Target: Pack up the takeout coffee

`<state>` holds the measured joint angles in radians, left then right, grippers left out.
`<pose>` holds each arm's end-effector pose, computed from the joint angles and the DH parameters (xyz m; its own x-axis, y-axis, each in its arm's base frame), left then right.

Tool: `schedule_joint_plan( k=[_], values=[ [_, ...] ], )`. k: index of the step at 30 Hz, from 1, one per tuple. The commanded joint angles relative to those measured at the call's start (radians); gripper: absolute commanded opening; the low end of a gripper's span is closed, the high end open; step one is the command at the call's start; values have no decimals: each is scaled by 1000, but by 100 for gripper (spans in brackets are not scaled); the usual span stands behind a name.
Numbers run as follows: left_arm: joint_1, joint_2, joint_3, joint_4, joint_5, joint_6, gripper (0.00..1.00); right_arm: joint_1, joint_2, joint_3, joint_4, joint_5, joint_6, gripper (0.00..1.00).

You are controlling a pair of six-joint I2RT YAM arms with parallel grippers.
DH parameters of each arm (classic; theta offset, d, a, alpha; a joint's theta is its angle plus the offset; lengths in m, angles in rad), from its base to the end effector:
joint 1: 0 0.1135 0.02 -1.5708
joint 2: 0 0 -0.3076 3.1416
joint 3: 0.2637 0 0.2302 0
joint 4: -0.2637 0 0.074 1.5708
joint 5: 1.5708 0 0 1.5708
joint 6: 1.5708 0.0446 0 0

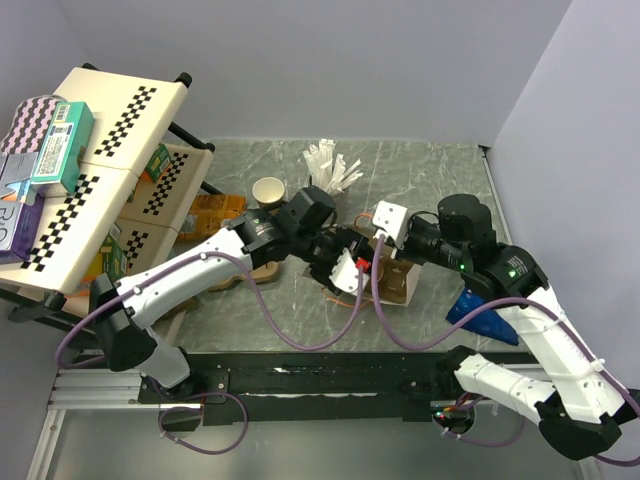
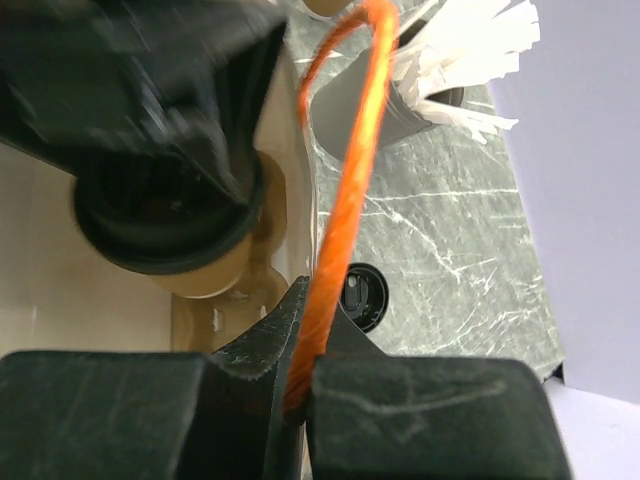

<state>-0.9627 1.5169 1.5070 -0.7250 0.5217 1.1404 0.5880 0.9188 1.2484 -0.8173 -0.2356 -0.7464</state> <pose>0.1588 -0.2670 0.4029 0.6788 0.4040 -0.6132 0.7331 -0.4201 0.5348 0.1006 0.0796 0.4317 0.1965 -0.6625 -0.7228 -0.7867 0.3335 -0.5195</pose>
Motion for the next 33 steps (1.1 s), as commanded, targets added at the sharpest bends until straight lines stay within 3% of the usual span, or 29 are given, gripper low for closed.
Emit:
schedule_joint_plan(
  k=[1, 13, 24, 33],
  values=[
    [-48, 23, -10, 97, -129, 16, 1, 29, -35, 26, 27, 8, -11, 0],
    [-148, 97, -51, 148, -454, -21, 1, 159, -152, -130, 130, 188, 2, 0],
    [-151, 45, -154, 187, -519, -88, 1, 242, -202, -234, 199, 234, -30, 0],
    [-146, 40, -212, 205, -562, -113, 1, 248, -189, -187, 198, 254, 58, 0]
  ],
)
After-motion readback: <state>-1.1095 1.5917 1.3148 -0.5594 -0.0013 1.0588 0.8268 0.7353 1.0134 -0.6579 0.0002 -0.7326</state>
